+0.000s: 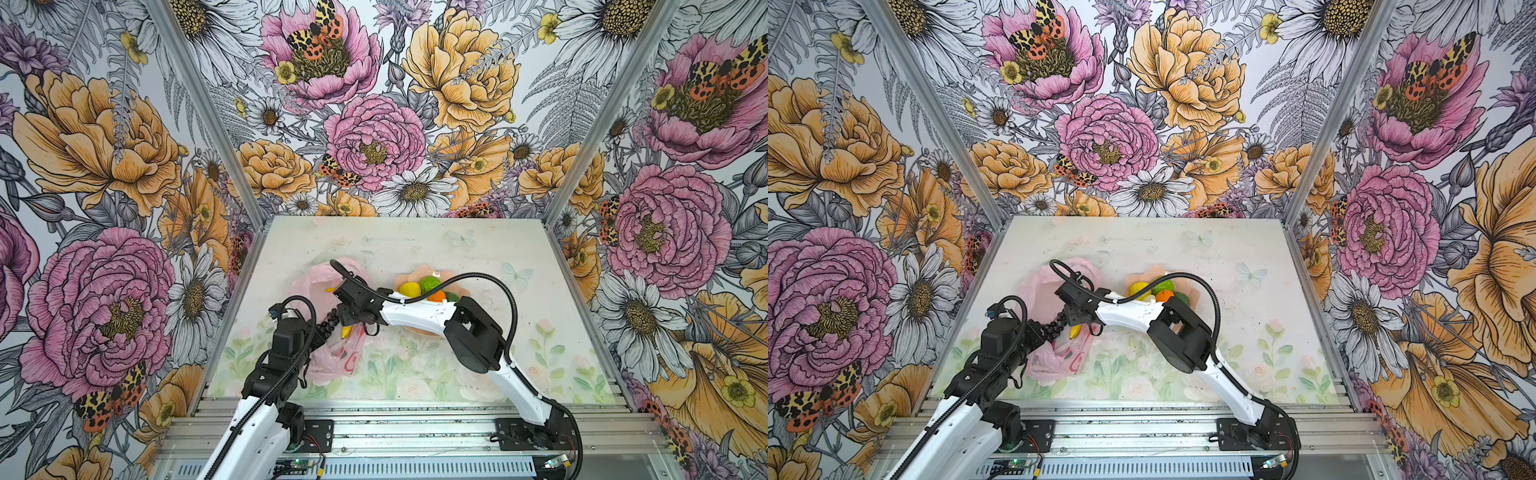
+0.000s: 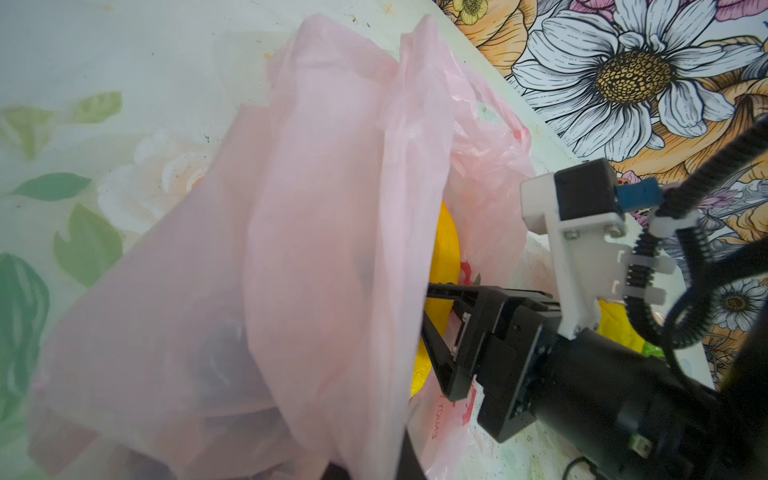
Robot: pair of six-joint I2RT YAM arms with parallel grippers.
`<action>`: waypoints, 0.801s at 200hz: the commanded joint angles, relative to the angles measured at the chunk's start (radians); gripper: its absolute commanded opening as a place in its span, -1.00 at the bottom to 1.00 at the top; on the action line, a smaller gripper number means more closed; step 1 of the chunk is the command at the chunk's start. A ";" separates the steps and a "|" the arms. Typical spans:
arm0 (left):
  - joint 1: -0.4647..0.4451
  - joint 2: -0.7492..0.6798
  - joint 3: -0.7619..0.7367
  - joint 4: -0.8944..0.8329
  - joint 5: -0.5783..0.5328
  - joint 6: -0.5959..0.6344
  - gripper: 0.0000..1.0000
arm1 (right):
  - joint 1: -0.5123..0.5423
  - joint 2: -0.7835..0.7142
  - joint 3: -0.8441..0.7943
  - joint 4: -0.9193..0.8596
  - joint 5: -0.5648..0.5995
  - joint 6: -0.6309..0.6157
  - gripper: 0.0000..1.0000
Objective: Take the fake fruits out of the plastic bag
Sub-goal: 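Reach the right gripper into the bag and grasp the yellow banana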
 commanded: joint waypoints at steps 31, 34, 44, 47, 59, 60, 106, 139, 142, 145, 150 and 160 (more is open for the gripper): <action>-0.009 -0.006 -0.010 0.022 0.020 0.027 -1.00 | 0.002 0.010 0.056 -0.048 0.056 -0.049 -0.09; -0.008 -0.006 -0.010 0.022 0.021 0.027 -1.00 | 0.002 0.011 0.056 -0.049 0.055 -0.048 -0.10; -0.010 -0.007 -0.010 0.021 0.022 0.028 -1.00 | 0.001 0.012 0.056 -0.051 0.058 -0.048 -0.14; -0.010 -0.008 -0.012 0.022 0.022 0.028 -1.00 | 0.001 0.012 0.056 -0.050 0.057 -0.048 -0.15; -0.010 -0.010 -0.012 0.022 0.020 0.029 -1.00 | 0.000 0.015 0.059 -0.052 0.057 -0.048 -0.19; -0.009 -0.010 -0.012 0.021 0.021 0.028 -1.00 | 0.001 0.015 0.059 -0.052 0.056 -0.048 -0.19; -0.010 -0.009 -0.010 0.021 0.021 0.029 -1.00 | -0.002 0.076 0.114 -0.072 0.034 -0.046 -0.07; -0.010 -0.010 -0.009 0.021 0.022 0.032 -1.00 | -0.009 0.089 0.135 -0.072 0.036 -0.048 -0.24; -0.009 -0.010 -0.010 0.022 0.022 0.032 -1.00 | -0.011 0.088 0.137 -0.072 0.038 -0.048 -0.26; -0.010 -0.010 -0.010 0.022 0.023 0.032 -1.00 | -0.011 0.086 0.137 -0.072 0.039 -0.048 -0.27; -0.009 -0.010 -0.010 0.023 0.024 0.032 -1.00 | -0.012 0.080 0.136 -0.073 0.040 -0.049 -0.30; -0.010 -0.010 -0.011 0.023 0.023 0.032 -1.00 | -0.010 0.067 0.135 -0.072 0.043 -0.052 -0.34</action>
